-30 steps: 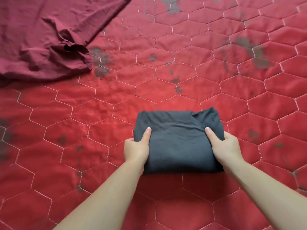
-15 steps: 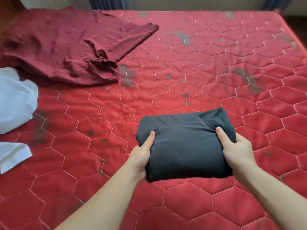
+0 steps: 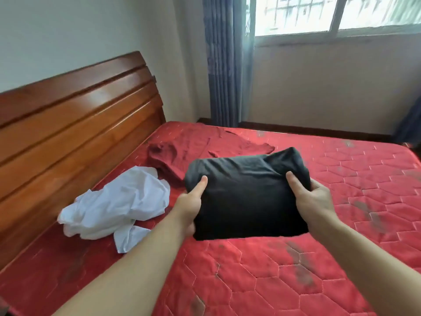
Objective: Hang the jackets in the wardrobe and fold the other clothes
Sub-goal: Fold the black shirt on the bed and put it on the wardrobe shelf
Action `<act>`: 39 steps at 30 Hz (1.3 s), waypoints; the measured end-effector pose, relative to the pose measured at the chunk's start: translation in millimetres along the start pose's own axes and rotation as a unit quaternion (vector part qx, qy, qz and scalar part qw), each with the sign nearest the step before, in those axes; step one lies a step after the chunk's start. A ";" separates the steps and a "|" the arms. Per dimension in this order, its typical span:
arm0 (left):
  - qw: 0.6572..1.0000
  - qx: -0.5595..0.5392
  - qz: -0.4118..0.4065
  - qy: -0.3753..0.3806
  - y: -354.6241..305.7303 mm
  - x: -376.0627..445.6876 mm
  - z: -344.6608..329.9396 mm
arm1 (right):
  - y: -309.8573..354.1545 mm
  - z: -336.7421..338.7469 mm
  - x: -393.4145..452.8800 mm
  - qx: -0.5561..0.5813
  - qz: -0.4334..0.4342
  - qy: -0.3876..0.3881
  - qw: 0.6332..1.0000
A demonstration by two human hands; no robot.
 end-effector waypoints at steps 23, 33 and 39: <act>0.951 -0.028 -0.133 -0.279 -122.6 -420.1 123.5 | 74.1 -32.8 -317.2 -0.024 -0.091 0.378 0.921; 0.842 0.018 -0.170 -0.512 -156.0 -650.8 279.6 | 44.5 -169.6 -549.2 -0.089 -0.042 0.548 0.831; 0.759 -0.014 -0.131 -0.637 -116.9 -763.3 384.3 | -4.7 -241.5 -686.1 -0.140 -0.028 0.613 0.777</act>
Point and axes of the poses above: each hand's wrist, its own x-axis towards the middle knuckle, its own z-axis out of the back of the hand, y = z × x, the point moved 5 cm from there along x, towards the middle knuckle, and after that the axes turned 14 degrees about -z, right-handed, at the moved point
